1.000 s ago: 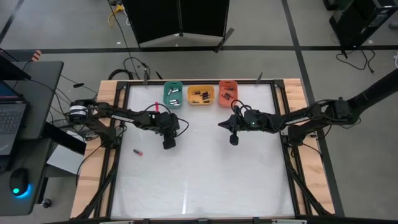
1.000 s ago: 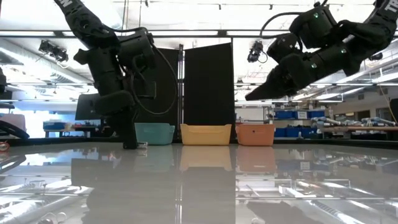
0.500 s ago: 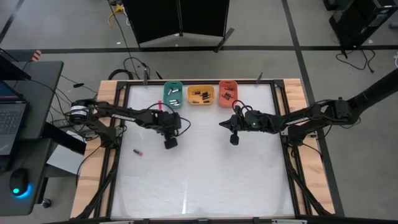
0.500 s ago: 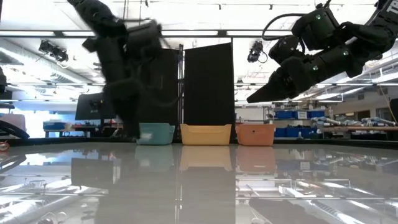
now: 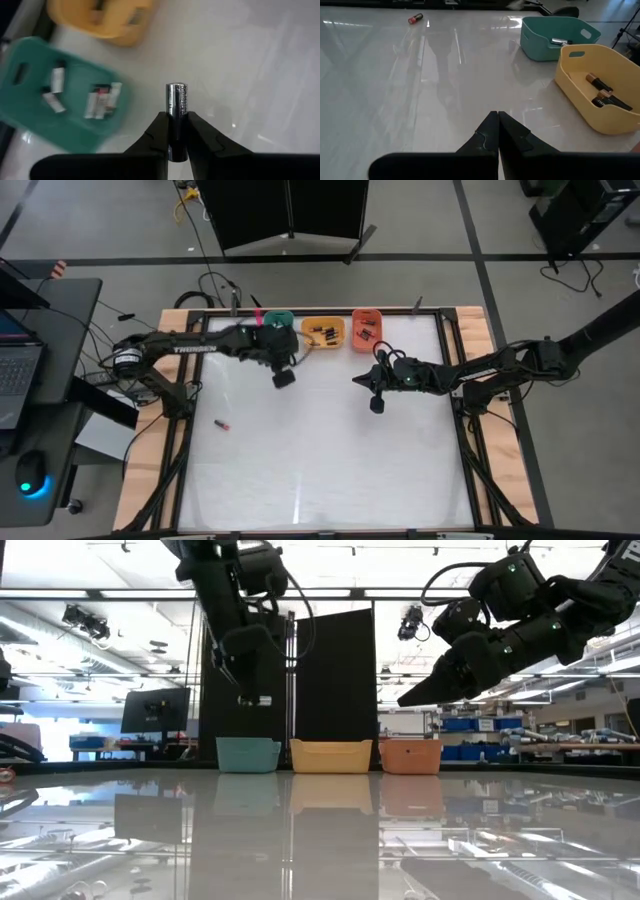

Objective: Sort batteries
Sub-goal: Put the silver battery into the green bin

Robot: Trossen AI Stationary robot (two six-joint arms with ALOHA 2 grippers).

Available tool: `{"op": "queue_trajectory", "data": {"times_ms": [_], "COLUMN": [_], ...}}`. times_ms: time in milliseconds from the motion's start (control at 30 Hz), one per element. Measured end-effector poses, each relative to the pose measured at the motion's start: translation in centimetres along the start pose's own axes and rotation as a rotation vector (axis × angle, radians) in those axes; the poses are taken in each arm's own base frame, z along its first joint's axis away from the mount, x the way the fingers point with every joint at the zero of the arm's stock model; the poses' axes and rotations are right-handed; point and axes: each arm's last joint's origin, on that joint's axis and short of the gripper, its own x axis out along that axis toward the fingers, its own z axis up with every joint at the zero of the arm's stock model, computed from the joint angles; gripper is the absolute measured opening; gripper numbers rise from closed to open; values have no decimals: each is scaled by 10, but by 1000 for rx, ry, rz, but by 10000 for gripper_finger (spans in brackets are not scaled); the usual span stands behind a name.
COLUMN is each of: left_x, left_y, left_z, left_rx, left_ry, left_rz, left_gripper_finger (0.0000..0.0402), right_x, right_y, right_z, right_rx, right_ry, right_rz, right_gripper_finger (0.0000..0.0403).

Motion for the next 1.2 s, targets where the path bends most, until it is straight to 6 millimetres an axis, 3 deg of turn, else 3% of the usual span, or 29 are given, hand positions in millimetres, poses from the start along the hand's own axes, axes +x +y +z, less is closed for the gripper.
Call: {"op": "queue_trajectory", "data": {"times_ms": [233, 367, 733, 1200], "left_x": [7, 23, 79, 108], "left_y": [55, 75, 104, 122], "left_z": [2, -1, -5, -6], "left_rx": [-140, -187, -303, -371], "left_ry": [18, 69, 131, 96], "left_rz": [84, 112, 105, 111], "left_gripper_finger": [45, 45, 45, 45], "right_x": [0, 0, -2, -4], "right_y": [0, 0, 0, 0], "right_z": [0, 0, -7, -10], "right_rx": [0, 0, 6, 8], "right_ry": [1, 1, 25, 7], "right_rz": [1, 2, 4, -13], "right_gripper_finger": [9, 9, 9, 9]}}
